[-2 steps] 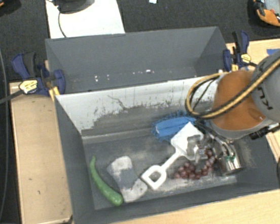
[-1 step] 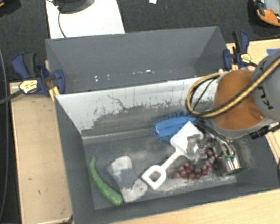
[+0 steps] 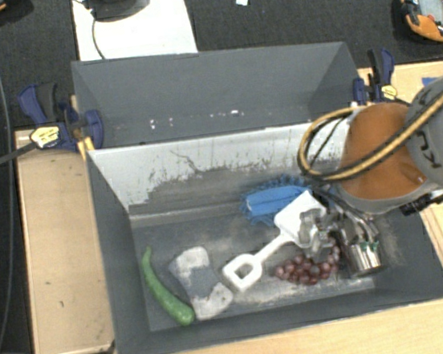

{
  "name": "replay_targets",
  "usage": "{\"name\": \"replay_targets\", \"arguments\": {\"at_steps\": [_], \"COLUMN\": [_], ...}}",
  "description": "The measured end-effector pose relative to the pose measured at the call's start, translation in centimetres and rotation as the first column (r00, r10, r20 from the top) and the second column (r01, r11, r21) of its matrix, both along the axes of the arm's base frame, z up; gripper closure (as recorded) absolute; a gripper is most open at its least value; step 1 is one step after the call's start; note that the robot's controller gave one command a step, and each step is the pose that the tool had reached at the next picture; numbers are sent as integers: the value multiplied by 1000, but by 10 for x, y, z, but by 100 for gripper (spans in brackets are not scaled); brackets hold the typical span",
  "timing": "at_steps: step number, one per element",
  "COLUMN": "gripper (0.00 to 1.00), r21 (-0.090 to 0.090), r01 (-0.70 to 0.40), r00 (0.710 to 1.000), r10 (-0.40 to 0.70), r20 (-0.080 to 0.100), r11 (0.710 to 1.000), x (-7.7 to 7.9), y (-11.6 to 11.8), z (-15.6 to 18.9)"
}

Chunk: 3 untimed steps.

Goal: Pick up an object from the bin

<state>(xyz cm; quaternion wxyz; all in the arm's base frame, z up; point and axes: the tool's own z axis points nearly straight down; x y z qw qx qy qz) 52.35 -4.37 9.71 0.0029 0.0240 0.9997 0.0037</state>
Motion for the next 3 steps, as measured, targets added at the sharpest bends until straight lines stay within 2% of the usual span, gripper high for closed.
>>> {"name": "replay_targets", "arguments": {"at_steps": [1,3], "gripper": [100,100], "r21": [-1,-1], "r01": [-2,-5], "r00": [1000,1000], "r10": [2,5], "r20": [8,10], "r11": [1000,1000], "x": [2,2], "y": [0,-1], "z": [20,41]}}
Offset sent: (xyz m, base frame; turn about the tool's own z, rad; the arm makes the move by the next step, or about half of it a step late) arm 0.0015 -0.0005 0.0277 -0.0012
